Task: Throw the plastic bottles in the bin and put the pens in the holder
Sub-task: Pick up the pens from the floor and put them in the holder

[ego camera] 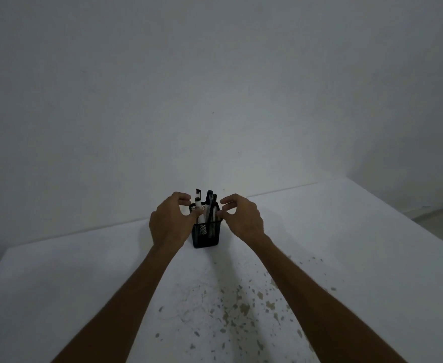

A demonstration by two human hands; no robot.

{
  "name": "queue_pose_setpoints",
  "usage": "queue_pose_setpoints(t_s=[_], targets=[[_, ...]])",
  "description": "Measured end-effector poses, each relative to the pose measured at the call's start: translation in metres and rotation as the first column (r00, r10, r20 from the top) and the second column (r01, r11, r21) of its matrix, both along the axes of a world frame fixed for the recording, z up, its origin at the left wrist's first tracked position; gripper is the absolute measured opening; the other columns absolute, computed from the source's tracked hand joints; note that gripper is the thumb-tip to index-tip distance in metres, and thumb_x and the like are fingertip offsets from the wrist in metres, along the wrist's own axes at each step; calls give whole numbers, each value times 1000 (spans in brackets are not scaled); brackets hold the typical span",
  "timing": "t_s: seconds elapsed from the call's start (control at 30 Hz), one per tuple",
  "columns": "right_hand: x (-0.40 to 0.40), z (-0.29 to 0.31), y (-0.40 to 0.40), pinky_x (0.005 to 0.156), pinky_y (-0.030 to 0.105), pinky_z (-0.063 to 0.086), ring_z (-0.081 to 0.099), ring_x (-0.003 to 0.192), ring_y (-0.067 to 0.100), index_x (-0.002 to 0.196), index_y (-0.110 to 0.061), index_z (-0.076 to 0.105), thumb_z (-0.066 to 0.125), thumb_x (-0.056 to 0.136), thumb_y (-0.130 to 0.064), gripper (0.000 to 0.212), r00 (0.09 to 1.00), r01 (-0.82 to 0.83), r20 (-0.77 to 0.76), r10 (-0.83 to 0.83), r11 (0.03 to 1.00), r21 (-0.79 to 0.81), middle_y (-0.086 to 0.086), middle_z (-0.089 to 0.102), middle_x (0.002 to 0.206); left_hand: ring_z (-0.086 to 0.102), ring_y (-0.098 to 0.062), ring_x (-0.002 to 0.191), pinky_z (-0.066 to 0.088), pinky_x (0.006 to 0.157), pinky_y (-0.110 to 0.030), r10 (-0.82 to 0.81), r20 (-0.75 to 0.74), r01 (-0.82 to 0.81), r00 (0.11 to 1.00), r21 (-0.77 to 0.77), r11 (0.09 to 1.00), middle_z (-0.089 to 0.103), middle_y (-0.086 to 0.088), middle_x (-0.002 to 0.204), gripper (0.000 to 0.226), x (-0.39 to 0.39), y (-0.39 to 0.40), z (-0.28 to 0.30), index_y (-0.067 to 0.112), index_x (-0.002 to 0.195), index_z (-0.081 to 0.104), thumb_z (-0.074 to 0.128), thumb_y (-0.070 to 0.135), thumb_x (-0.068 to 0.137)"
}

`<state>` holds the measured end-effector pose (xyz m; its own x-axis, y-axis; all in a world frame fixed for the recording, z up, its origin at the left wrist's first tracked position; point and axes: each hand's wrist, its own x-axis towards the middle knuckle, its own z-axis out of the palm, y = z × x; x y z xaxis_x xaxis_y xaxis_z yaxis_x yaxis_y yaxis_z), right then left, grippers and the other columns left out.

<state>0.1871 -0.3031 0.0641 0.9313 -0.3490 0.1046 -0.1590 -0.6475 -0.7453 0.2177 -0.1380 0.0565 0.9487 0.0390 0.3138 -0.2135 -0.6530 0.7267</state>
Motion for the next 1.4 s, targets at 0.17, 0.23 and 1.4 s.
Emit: queue_pose_setpoints(t_s=[0.17, 0.23, 1.4], targets=[[-25, -2, 0, 73, 27, 42, 60, 85, 10, 107, -30, 63, 68, 86, -29, 22, 998, 60, 21, -61, 997, 49, -15, 67, 98, 65, -11, 84, 51, 72, -32, -15, -46, 16, 999, 17, 1000, 69, 16, 105, 37, -21, 11, -2, 30, 109, 62, 74, 47, 78], [-41, -4, 6, 75, 27, 43, 60, 88, 11, 109, -29, 63, 65, 88, -29, 21, 997, 73, 28, -75, 995, 61, -13, 67, 102, 65, -9, 78, 45, 68, -28, -20, -62, 21, 998, 16, 1000, 68, 17, 107, 34, -37, 15, -3, 30, 110, 62, 70, 47, 82], [-409, -65, 427, 97, 34, 46, 54, 119, 23, 133, -13, 44, 62, 92, -31, 49, 852, -512, 109, 512, 858, -26, 9, 54, 132, 58, -24, 119, 50, 95, -44, 240, -23, -235, 970, 131, 963, 56, -2, 138, 65, -463, 420, -80, 19, 138, 45, 60, 54, 86]])
